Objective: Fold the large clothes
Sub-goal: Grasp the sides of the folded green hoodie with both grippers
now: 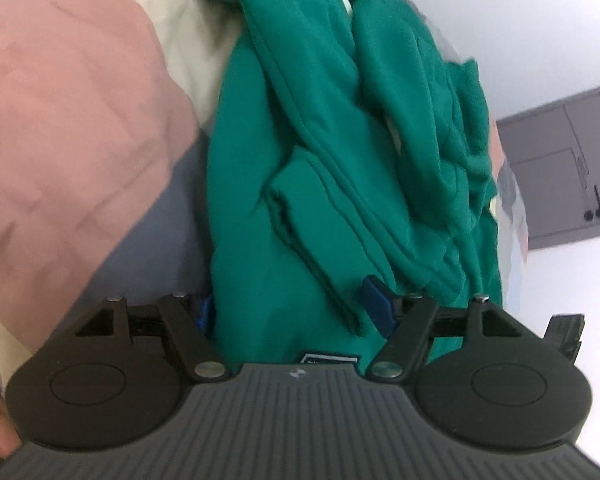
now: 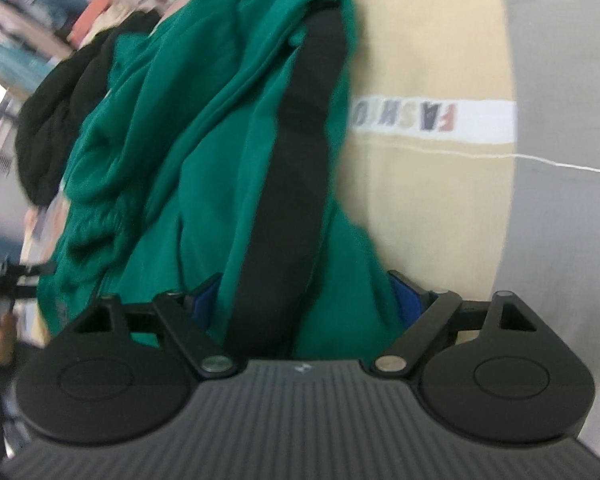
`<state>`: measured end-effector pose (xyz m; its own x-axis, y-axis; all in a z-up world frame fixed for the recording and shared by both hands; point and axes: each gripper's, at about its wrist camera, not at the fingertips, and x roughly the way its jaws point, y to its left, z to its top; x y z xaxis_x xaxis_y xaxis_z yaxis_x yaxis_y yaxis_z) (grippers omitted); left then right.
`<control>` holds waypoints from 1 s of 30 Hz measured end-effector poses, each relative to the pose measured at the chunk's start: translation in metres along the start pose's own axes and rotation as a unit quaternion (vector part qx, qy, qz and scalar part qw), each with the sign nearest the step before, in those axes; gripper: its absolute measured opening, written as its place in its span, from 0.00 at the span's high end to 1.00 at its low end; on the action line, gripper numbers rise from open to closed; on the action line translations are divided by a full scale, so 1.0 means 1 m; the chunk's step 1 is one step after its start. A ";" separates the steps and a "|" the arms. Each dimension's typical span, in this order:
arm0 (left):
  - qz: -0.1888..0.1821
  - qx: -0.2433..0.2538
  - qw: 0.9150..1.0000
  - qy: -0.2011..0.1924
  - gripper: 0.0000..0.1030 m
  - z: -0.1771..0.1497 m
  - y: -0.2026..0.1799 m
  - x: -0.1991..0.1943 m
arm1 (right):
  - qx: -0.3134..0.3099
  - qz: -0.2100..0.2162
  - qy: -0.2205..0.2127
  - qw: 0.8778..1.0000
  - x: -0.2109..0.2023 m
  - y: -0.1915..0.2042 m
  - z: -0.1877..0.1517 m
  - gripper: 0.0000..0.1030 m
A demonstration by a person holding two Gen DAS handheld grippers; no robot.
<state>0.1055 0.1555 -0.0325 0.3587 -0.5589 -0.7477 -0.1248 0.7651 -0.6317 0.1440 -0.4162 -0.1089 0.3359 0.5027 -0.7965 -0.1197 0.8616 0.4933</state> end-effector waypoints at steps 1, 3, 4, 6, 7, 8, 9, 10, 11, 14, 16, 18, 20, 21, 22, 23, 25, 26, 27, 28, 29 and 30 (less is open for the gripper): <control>0.002 0.000 1.000 0.003 0.28 0.000 0.000 0.001 | -0.011 0.008 0.010 1.000 0.000 0.003 -0.001 0.16; -0.003 -0.002 1.000 0.006 0.28 -0.001 0.002 0.002 | -0.038 0.039 0.038 0.998 0.002 0.013 -0.003 0.16; -0.004 0.000 1.000 0.011 0.28 0.000 0.002 0.005 | -0.053 0.055 0.051 0.996 0.002 0.019 -0.004 0.16; -0.013 0.010 1.000 0.019 0.28 -0.001 0.002 0.009 | -0.086 0.091 0.082 0.989 0.006 0.034 -0.008 0.15; -0.020 0.015 1.000 0.019 0.29 -0.002 0.001 0.009 | -0.104 0.102 0.095 0.985 0.009 0.043 -0.009 0.15; -0.026 0.022 0.999 0.017 0.29 -0.002 0.000 0.011 | -0.131 0.103 0.107 0.980 0.012 0.052 -0.011 0.15; -0.025 0.028 0.999 0.017 0.29 -0.003 -0.002 0.014 | -0.151 0.097 0.123 0.976 0.018 0.060 -0.011 0.15; -0.018 0.031 0.999 0.020 0.29 -0.003 -0.002 0.017 | -0.158 0.088 0.141 0.973 0.024 0.065 -0.011 0.15; -0.010 0.025 0.999 0.024 0.29 -0.003 0.000 0.022 | -0.166 0.076 0.159 0.970 0.033 0.069 -0.011 0.16; 0.003 -0.002 1.000 0.031 0.28 -0.002 0.007 0.033 | -0.163 0.044 0.176 0.970 0.050 0.081 -0.007 0.15; 0.004 -0.019 1.000 0.015 0.28 -0.004 0.006 0.031 | -0.166 0.021 0.176 0.970 0.054 0.093 -0.006 0.15; 0.014 -0.015 1.000 -0.001 0.29 -0.008 0.001 0.029 | -0.180 -0.009 0.172 0.969 0.056 0.106 -0.009 0.27; 0.016 -0.011 1.000 -0.012 0.33 -0.012 -0.004 0.027 | -0.187 -0.035 0.159 0.969 0.051 0.113 -0.011 0.50; 0.014 -0.007 1.000 -0.016 0.39 -0.014 -0.005 0.025 | -0.181 -0.043 0.150 0.971 0.046 0.113 -0.010 0.65; 0.011 -0.005 1.000 -0.020 0.47 -0.015 -0.006 0.022 | -0.173 -0.045 0.138 0.974 0.038 0.114 -0.009 0.70; 0.010 -0.009 1.000 -0.027 0.53 -0.015 -0.004 0.018 | -0.168 -0.045 0.125 0.977 0.029 0.115 -0.010 0.76; 0.003 -0.026 0.998 -0.050 0.68 -0.017 -0.003 0.008 | -0.164 -0.032 0.090 0.982 0.009 0.122 -0.013 0.81; -0.003 -0.026 0.998 -0.059 0.71 -0.017 -0.005 0.002 | -0.169 -0.025 0.068 0.983 0.000 0.123 -0.014 0.83; -0.011 -0.029 0.997 -0.071 0.77 -0.018 -0.008 -0.005 | -0.174 -0.019 0.039 0.984 -0.014 0.126 -0.016 0.84; -0.021 -0.032 0.996 -0.079 0.82 -0.018 -0.010 -0.012 | -0.164 -0.010 0.018 0.986 -0.026 0.126 -0.017 0.84; -0.037 -0.036 0.995 -0.088 0.85 -0.018 -0.011 -0.020 | -0.147 0.009 -0.006 0.989 -0.041 0.123 -0.018 0.85; -0.056 -0.040 0.993 -0.096 0.88 -0.017 -0.013 -0.030 | -0.137 0.024 -0.029 0.990 -0.053 0.119 -0.019 0.86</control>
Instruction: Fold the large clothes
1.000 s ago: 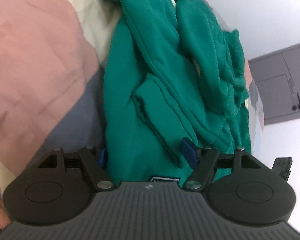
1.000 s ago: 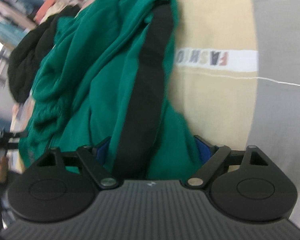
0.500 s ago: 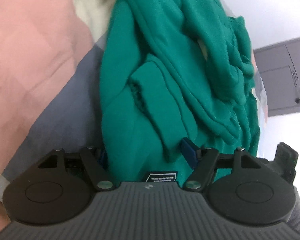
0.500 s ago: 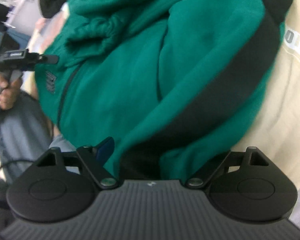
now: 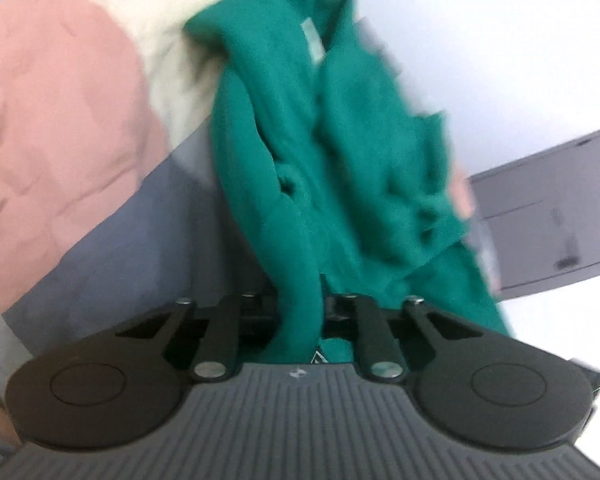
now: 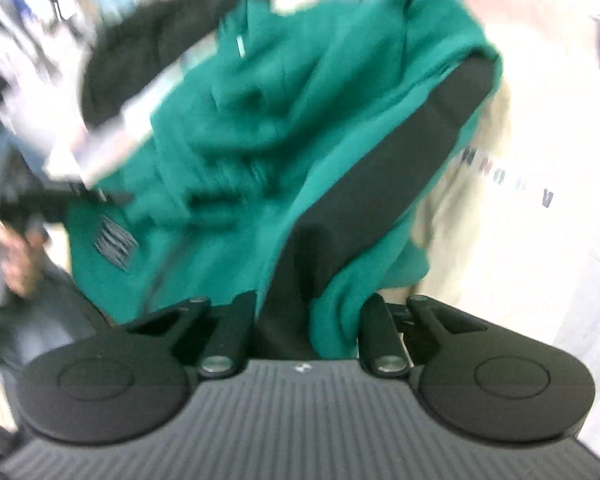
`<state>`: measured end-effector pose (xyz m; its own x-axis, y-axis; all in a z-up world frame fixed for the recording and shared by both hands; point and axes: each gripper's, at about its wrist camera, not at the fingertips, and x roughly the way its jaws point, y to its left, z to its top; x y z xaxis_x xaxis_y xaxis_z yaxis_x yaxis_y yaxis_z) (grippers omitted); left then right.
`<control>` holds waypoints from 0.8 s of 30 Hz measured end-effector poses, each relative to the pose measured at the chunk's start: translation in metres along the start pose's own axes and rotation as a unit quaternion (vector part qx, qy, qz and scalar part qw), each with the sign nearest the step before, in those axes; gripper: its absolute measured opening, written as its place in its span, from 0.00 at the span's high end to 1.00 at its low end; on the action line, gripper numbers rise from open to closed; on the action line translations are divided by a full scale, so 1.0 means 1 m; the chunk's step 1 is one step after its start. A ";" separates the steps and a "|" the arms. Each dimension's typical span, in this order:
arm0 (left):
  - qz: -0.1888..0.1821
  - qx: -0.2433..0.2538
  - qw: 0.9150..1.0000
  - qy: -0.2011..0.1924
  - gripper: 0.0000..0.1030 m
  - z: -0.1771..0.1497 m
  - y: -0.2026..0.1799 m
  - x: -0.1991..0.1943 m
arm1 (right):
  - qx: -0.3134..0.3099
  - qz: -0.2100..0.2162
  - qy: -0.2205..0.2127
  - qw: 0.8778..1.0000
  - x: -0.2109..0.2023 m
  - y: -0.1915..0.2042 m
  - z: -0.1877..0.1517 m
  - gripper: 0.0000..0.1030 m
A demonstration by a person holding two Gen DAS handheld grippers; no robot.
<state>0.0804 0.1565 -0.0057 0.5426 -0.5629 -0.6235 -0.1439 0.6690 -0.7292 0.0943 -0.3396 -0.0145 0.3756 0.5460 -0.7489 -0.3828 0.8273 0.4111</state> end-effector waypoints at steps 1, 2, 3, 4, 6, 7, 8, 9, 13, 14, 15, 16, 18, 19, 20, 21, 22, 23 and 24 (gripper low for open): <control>-0.016 -0.005 1.000 -0.008 0.90 0.002 -0.003 -0.009 | 0.014 0.009 -0.027 0.999 -0.015 -0.001 -0.002 0.87; -0.026 -0.006 1.000 -0.014 0.90 0.003 -0.005 -0.017 | 0.024 0.021 -0.050 0.998 -0.027 -0.003 -0.006 0.87; -0.037 -0.008 0.999 -0.022 0.90 0.003 -0.007 -0.025 | 0.023 0.030 -0.071 0.997 -0.038 -0.002 -0.010 0.87; -0.045 -0.009 0.999 -0.029 0.91 0.003 -0.010 -0.035 | 0.023 0.037 -0.085 0.995 -0.047 -0.005 -0.015 0.87; -0.058 -0.010 0.998 -0.039 0.91 0.004 -0.011 -0.054 | 0.034 0.059 -0.116 0.991 -0.061 0.000 -0.027 0.87; -0.065 -0.014 0.997 -0.042 0.91 0.004 -0.018 -0.056 | 0.041 0.070 -0.129 0.988 -0.071 -0.001 -0.031 0.87; -0.074 -0.017 0.996 -0.043 0.91 0.004 -0.019 -0.063 | 0.047 0.081 -0.145 0.985 -0.079 0.003 -0.036 0.87; -0.083 -0.021 0.996 -0.042 0.91 0.004 -0.017 -0.075 | 0.052 0.086 -0.157 0.982 -0.086 0.006 -0.041 0.87; -0.109 -0.024 0.993 -0.043 0.91 -0.003 -0.023 -0.102 | 0.074 0.111 -0.204 0.970 -0.117 0.010 -0.053 0.87; -0.114 -0.022 0.992 -0.044 0.91 -0.008 -0.025 -0.109 | 0.080 0.112 -0.216 0.967 -0.124 0.011 -0.055 0.87; -0.121 -0.021 0.991 -0.043 0.91 -0.012 -0.024 -0.114 | 0.089 0.114 -0.227 0.963 -0.130 0.011 -0.058 0.87; -0.129 -0.020 0.991 -0.043 0.91 -0.016 -0.024 -0.119 | 0.098 0.116 -0.240 0.959 -0.138 0.011 -0.061 0.87; -0.147 -0.024 0.988 -0.044 0.91 -0.023 -0.020 -0.129 | 0.117 0.117 -0.261 0.951 -0.144 0.009 -0.066 0.87; -0.155 -0.024 0.987 -0.044 0.91 -0.025 -0.018 -0.131 | 0.123 0.115 -0.271 0.948 -0.149 0.009 -0.070 0.87; -0.161 -0.031 0.985 -0.043 0.91 -0.025 -0.016 -0.132 | 0.124 0.109 -0.277 0.947 -0.152 0.008 -0.072 0.87; -0.166 -0.038 0.984 -0.043 0.91 -0.022 -0.015 -0.130 | 0.130 0.098 -0.280 0.946 -0.150 0.005 -0.069 0.87; -0.165 -0.034 0.985 -0.047 0.91 -0.017 -0.017 -0.128 | 0.141 0.092 -0.280 0.945 -0.146 0.003 -0.063 0.87; -0.164 -0.035 0.984 -0.052 0.91 -0.010 -0.018 -0.124 | 0.153 0.085 -0.278 0.945 -0.141 -0.001 -0.053 0.87; -0.167 -0.048 0.983 -0.054 0.91 -0.002 -0.018 -0.119 | 0.160 0.079 -0.278 0.944 -0.135 -0.002 -0.044 0.87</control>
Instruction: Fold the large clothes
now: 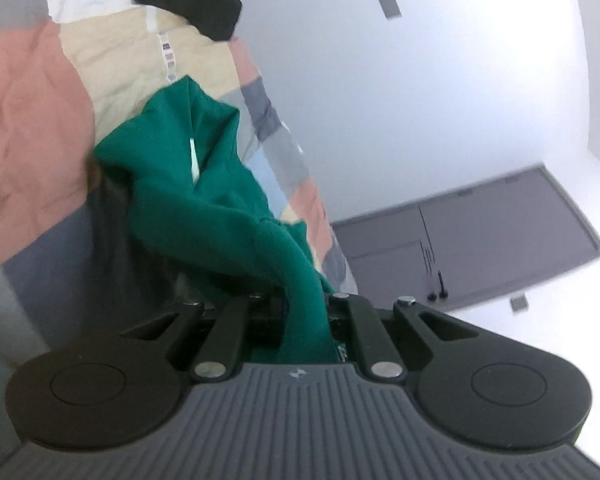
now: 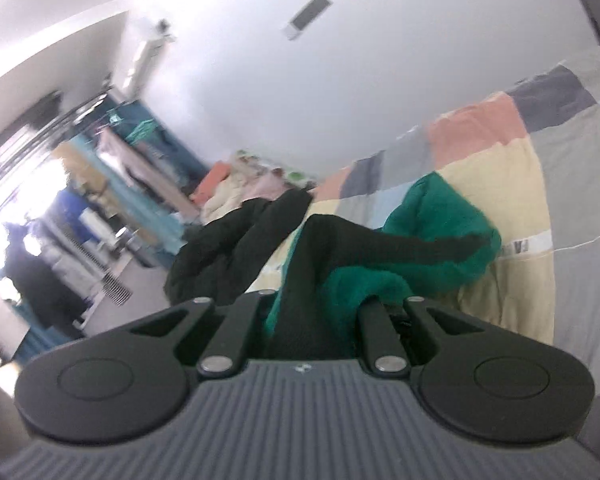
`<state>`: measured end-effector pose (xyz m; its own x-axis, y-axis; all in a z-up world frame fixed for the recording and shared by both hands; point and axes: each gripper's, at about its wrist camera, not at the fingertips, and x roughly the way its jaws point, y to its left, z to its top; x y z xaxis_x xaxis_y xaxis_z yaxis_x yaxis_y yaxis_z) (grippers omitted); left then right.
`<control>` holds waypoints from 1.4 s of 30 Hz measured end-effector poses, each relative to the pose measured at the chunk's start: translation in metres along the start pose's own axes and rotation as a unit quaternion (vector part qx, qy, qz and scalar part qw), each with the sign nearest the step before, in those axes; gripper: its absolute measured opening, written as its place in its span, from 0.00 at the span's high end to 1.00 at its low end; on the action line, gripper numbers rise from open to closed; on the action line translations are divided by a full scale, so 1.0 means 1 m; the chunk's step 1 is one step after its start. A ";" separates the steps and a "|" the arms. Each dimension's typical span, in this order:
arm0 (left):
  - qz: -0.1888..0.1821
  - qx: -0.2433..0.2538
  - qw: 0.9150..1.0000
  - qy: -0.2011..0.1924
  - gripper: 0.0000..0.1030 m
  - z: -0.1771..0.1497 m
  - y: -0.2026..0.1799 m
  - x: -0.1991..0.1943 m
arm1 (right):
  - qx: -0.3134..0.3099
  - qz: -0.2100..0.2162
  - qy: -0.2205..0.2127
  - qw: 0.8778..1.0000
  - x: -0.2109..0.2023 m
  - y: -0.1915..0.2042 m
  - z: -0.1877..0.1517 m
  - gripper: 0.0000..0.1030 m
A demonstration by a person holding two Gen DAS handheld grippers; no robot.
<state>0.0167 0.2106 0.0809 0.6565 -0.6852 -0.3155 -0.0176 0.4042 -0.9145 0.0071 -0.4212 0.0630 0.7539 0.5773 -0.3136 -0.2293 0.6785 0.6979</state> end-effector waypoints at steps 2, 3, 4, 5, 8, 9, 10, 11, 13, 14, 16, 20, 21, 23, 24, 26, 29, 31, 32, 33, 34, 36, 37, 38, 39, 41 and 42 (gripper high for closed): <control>-0.002 -0.003 1.000 -0.005 0.90 0.020 -0.001 0.014 | 0.019 -0.017 -0.006 1.000 0.017 -0.007 0.018 0.87; -0.002 -0.005 1.000 -0.010 0.90 0.032 -0.001 0.025 | 0.024 -0.026 -0.010 0.999 0.027 -0.010 0.026 0.87; 0.004 0.002 1.000 -0.018 0.90 0.045 -0.003 0.035 | 0.033 -0.035 -0.015 0.999 0.034 -0.013 0.033 0.87; 0.016 0.008 0.999 -0.030 0.90 0.059 -0.005 0.047 | 0.046 -0.045 -0.018 0.998 0.046 -0.018 0.040 0.87; 0.036 0.029 0.997 -0.056 0.89 0.092 -0.009 0.085 | 0.060 -0.082 -0.031 0.994 0.090 -0.031 0.064 0.86; 0.041 0.028 0.997 -0.064 0.89 0.101 -0.008 0.099 | 0.057 -0.097 -0.032 0.993 0.106 -0.036 0.071 0.86; 0.050 0.037 0.996 -0.070 0.89 0.109 -0.009 0.115 | 0.059 -0.109 -0.033 0.992 0.120 -0.041 0.077 0.85; 0.059 0.050 0.994 -0.077 0.89 0.116 -0.009 0.129 | 0.069 -0.120 -0.035 0.990 0.135 -0.050 0.084 0.85; 0.065 0.059 0.993 -0.081 0.89 0.132 -0.003 0.155 | 0.074 -0.142 -0.036 0.987 0.161 -0.063 0.092 0.85; 0.069 0.063 0.992 -0.081 0.89 0.139 -0.001 0.168 | 0.075 -0.154 -0.038 0.984 0.174 -0.071 0.096 0.85; 0.080 0.066 0.992 -0.076 0.89 0.157 0.009 0.195 | 0.083 -0.166 -0.037 0.982 0.196 -0.088 0.099 0.85; 0.112 0.069 0.989 -0.061 0.89 0.185 0.040 0.244 | 0.088 -0.173 -0.028 0.981 0.240 -0.125 0.102 0.84; 0.114 0.070 0.989 -0.058 0.89 0.191 0.047 0.254 | 0.083 -0.176 -0.023 0.981 0.249 -0.130 0.102 0.84; 0.118 0.070 0.989 -0.049 0.89 0.206 0.059 0.273 | 0.072 -0.184 -0.015 0.980 0.270 -0.142 0.100 0.84; 0.119 0.073 0.989 -0.046 0.88 0.212 0.065 0.282 | 0.066 -0.185 -0.013 0.980 0.281 -0.150 0.099 0.84; 0.113 0.077 0.990 -0.041 0.88 0.222 0.077 0.296 | 0.059 -0.185 -0.015 0.981 0.295 -0.160 0.097 0.84; 0.117 0.070 0.990 -0.023 0.87 0.232 0.093 0.313 | 0.065 -0.180 -0.013 0.981 0.311 -0.176 0.094 0.84; 0.109 0.057 0.992 -0.018 0.87 0.235 0.103 0.319 | 0.073 -0.181 -0.008 0.981 0.318 -0.184 0.089 0.84; 0.105 0.054 0.993 -0.016 0.86 0.235 0.104 0.319 | 0.077 -0.179 -0.010 0.981 0.319 -0.188 0.087 0.84; 0.103 0.057 0.993 -0.014 0.86 0.235 0.104 0.318 | 0.082 -0.174 -0.014 0.981 0.321 -0.192 0.086 0.84; 0.102 0.064 0.993 -0.013 0.86 0.235 0.103 0.318 | 0.085 -0.170 -0.019 0.982 0.320 -0.193 0.085 0.84; 0.103 0.082 0.991 -0.016 0.86 0.230 0.096 0.312 | 0.082 -0.164 -0.026 0.983 0.316 -0.192 0.084 0.83; 0.107 0.094 0.990 -0.015 0.85 0.227 0.092 0.309 | 0.079 -0.162 -0.029 0.983 0.315 -0.191 0.083 0.82; 0.110 0.106 0.988 -0.011 0.83 0.224 0.086 0.308 | 0.075 -0.163 -0.029 0.983 0.312 -0.188 0.083 0.81; 0.112 0.118 0.987 -0.007 0.75 0.219 0.080 0.304 | 0.069 -0.168 -0.032 0.983 0.308 -0.183 0.083 0.79; 0.118 0.134 0.984 0.000 0.57 0.212 0.070 0.297 | 0.047 -0.180 -0.042 0.982 0.299 -0.167 0.081 0.75; 0.123 0.143 0.982 -0.004 0.56 0.207 0.065 0.290 | 0.033 -0.189 -0.040 0.981 0.296 -0.158 0.080 0.71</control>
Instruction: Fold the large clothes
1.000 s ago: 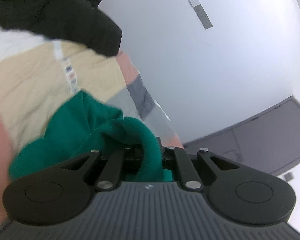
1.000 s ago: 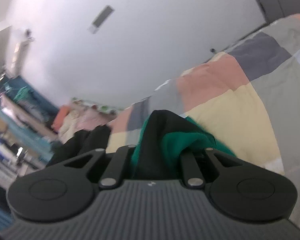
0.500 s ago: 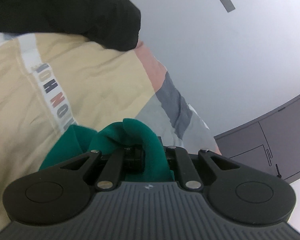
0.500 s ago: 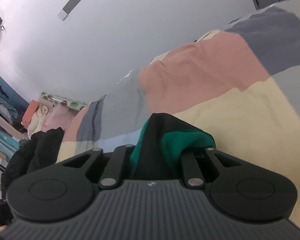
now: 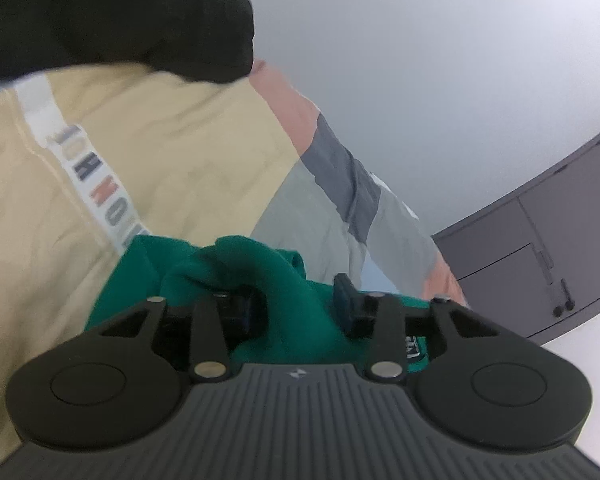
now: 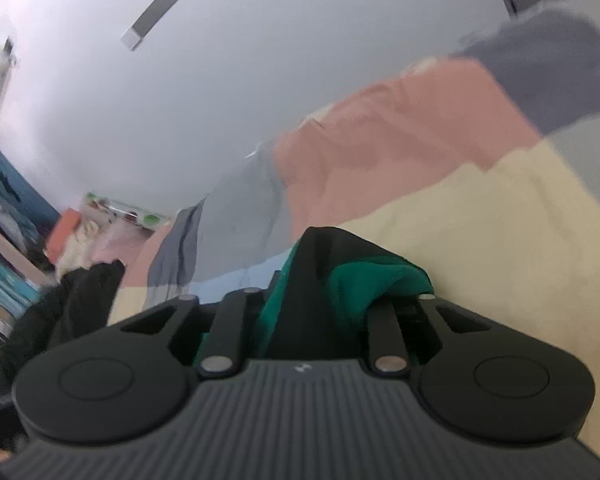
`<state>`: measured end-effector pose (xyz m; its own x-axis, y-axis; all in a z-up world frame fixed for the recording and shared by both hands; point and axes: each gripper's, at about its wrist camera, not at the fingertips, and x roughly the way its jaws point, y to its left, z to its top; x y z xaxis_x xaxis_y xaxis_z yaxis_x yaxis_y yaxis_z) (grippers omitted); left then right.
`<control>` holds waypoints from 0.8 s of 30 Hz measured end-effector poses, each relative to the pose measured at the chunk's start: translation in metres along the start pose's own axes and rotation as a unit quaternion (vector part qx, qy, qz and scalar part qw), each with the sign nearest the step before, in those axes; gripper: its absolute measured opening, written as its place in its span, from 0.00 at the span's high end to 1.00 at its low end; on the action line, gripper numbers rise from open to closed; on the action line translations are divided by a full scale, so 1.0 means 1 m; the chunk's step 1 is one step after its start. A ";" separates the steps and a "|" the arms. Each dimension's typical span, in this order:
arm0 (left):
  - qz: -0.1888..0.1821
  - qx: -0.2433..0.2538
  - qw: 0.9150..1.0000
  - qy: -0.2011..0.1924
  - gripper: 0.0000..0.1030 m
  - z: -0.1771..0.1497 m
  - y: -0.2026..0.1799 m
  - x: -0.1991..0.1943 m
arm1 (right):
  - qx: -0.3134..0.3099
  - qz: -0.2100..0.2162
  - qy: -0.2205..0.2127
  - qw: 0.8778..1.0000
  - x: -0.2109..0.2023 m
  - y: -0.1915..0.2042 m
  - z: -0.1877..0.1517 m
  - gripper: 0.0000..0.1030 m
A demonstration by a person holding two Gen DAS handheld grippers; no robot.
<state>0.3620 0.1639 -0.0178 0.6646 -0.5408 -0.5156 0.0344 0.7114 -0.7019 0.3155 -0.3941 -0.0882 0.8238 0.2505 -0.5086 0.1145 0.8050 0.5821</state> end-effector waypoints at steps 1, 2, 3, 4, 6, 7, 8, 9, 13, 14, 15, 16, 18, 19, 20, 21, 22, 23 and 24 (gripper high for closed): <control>0.005 0.009 1.000 -0.005 0.54 -0.003 -0.005 -0.009 | -0.017 -0.008 0.000 1.000 -0.006 0.008 -0.002 0.68; 0.009 0.015 1.000 -0.010 0.53 -0.006 -0.008 -0.018 | -0.038 -0.015 -0.002 0.999 -0.015 0.016 -0.006 0.59; 0.016 0.019 1.000 -0.017 0.49 -0.009 -0.013 -0.029 | -0.053 -0.017 -0.005 0.998 -0.022 0.023 -0.008 0.49; 0.022 0.024 0.999 -0.025 0.45 -0.012 -0.017 -0.039 | -0.066 -0.017 -0.006 0.998 -0.028 0.030 -0.011 0.44; 0.032 0.035 0.998 -0.046 0.35 -0.020 -0.026 -0.061 | -0.088 -0.012 -0.009 0.996 -0.043 0.042 -0.019 0.34; 0.034 0.042 0.997 -0.058 0.33 -0.023 -0.031 -0.072 | -0.098 -0.010 -0.009 0.995 -0.051 0.047 -0.023 0.33; 0.040 0.052 0.996 -0.067 0.33 -0.027 -0.038 -0.082 | -0.109 -0.011 -0.008 0.994 -0.057 0.052 -0.026 0.33; 0.047 0.065 0.994 -0.074 0.33 -0.032 -0.044 -0.091 | -0.120 -0.011 -0.010 0.993 -0.064 0.055 -0.029 0.33; 0.052 0.109 0.990 -0.075 0.33 -0.056 -0.066 -0.114 | -0.144 -0.001 -0.022 0.989 -0.094 0.070 -0.039 0.32; 0.052 0.116 0.989 -0.072 0.33 -0.064 -0.070 -0.119 | -0.145 0.004 -0.028 0.989 -0.102 0.073 -0.042 0.32; 0.050 0.120 0.989 -0.070 0.32 -0.071 -0.072 -0.122 | -0.145 0.008 -0.033 0.989 -0.108 0.075 -0.045 0.32; 0.047 0.122 0.989 -0.067 0.32 -0.079 -0.073 -0.125 | -0.146 0.010 -0.039 0.989 -0.114 0.078 -0.049 0.32; 0.039 0.126 0.990 -0.054 0.32 -0.091 -0.075 -0.125 | -0.154 0.013 -0.056 0.986 -0.126 0.086 -0.055 0.32; 0.039 0.129 0.990 -0.045 0.32 -0.095 -0.075 -0.123 | -0.164 0.016 -0.064 0.984 -0.131 0.091 -0.058 0.32; 0.041 0.133 0.990 -0.036 0.32 -0.100 -0.076 -0.119 | -0.172 0.016 -0.070 0.983 -0.135 0.095 -0.060 0.32; 0.045 0.137 0.989 -0.022 0.32 -0.103 -0.077 -0.112 | -0.182 0.017 -0.080 0.980 -0.139 0.100 -0.063 0.32; 0.049 0.139 0.989 -0.013 0.32 -0.107 -0.077 -0.108 | -0.194 0.019 -0.087 0.977 -0.142 0.105 -0.065 0.32; 0.054 0.142 0.988 -0.004 0.32 -0.110 -0.078 -0.102 | -0.205 0.023 -0.093 0.974 -0.144 0.110 -0.068 0.32; 0.057 0.147 0.988 0.002 0.32 -0.113 -0.078 -0.097 | -0.213 0.029 -0.094 0.972 -0.145 0.113 -0.070 0.33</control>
<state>0.2104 0.1100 0.0313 0.6732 -0.4518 -0.5854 0.1753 0.8666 -0.4672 0.1705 -0.3016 0.0072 0.9132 0.2322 -0.3350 -0.1426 0.9519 0.2711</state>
